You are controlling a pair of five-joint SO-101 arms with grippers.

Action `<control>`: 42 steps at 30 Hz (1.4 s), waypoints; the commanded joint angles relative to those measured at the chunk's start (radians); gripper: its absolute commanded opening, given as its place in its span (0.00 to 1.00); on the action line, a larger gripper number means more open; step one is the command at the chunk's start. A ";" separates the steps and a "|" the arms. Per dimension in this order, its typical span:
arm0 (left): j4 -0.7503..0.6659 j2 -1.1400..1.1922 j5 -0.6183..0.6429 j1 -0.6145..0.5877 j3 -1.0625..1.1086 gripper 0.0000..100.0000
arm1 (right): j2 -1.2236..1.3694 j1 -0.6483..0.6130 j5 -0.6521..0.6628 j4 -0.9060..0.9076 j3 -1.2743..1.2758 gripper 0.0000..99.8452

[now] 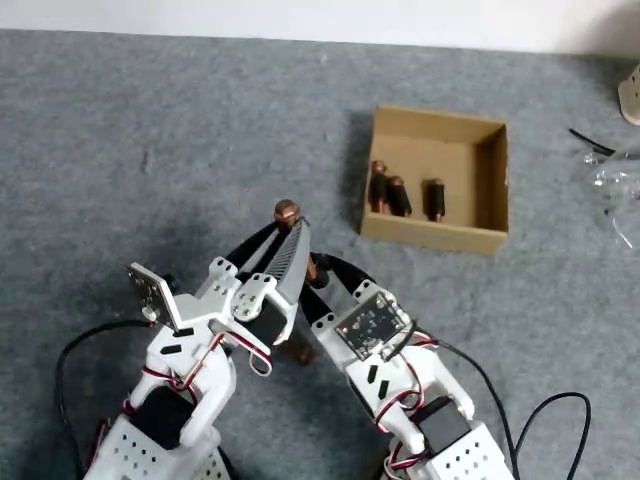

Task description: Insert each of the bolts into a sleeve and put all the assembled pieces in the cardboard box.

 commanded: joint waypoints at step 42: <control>0.064 -0.016 0.057 -0.004 0.077 0.01 | -0.008 -0.002 0.009 -0.010 0.151 0.00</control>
